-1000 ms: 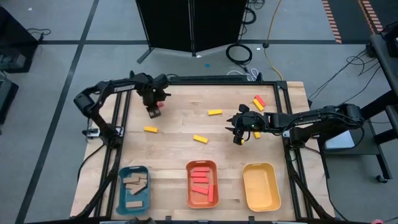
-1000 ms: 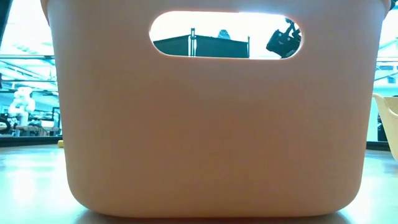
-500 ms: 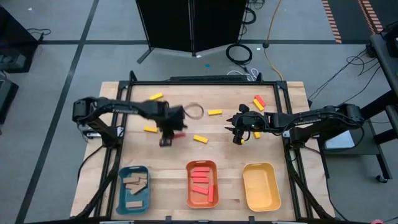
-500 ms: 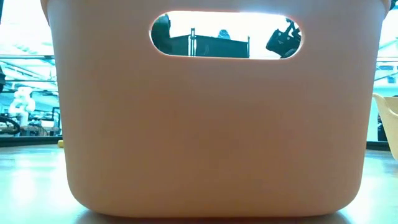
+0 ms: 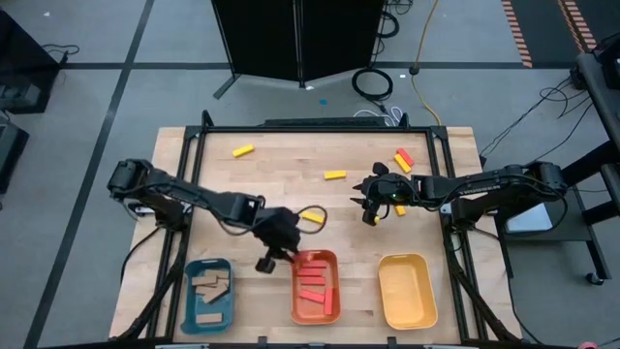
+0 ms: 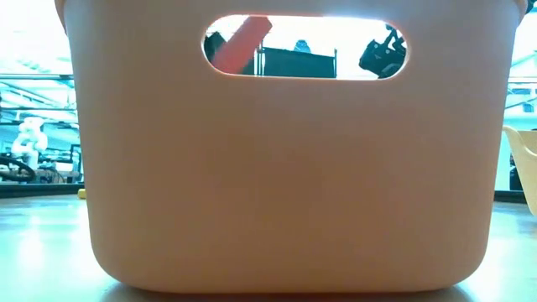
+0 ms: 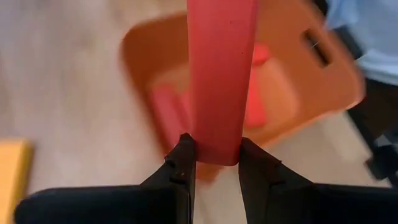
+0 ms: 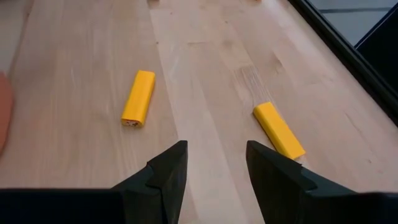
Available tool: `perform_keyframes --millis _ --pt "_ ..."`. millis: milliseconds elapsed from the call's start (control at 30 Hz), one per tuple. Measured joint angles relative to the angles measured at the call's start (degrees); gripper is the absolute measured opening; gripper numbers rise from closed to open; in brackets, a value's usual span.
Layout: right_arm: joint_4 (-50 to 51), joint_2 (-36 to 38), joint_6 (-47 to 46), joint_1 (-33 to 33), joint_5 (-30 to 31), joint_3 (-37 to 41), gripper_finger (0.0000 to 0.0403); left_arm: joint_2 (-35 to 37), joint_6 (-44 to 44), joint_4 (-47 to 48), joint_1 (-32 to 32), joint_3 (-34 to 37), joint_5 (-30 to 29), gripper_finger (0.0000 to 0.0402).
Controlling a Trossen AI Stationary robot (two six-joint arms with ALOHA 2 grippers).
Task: Sort blocks
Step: Put the left orange block into the orange bin, then put the right orange block into the orange bin
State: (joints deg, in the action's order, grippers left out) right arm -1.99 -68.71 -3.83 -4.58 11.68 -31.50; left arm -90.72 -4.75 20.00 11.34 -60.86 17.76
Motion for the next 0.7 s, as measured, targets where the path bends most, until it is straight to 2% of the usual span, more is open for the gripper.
perform_keyframes --millis 267,533,700 --pt "0.02 0.00 -2.03 0.04 -0.01 0.00 0.0160 0.00 -0.02 -11.31 4.35 0.00 -1.07 0.0080" --pt "0.06 0.00 -3.02 0.07 0.00 0.01 0.0160 -0.01 -0.02 -11.77 5.13 0.23 -10.36 0.0146" --pt "0.09 0.00 -3.01 0.07 0.00 0.01 0.0160 -0.02 4.17 -11.87 5.15 0.28 -13.35 0.0166"
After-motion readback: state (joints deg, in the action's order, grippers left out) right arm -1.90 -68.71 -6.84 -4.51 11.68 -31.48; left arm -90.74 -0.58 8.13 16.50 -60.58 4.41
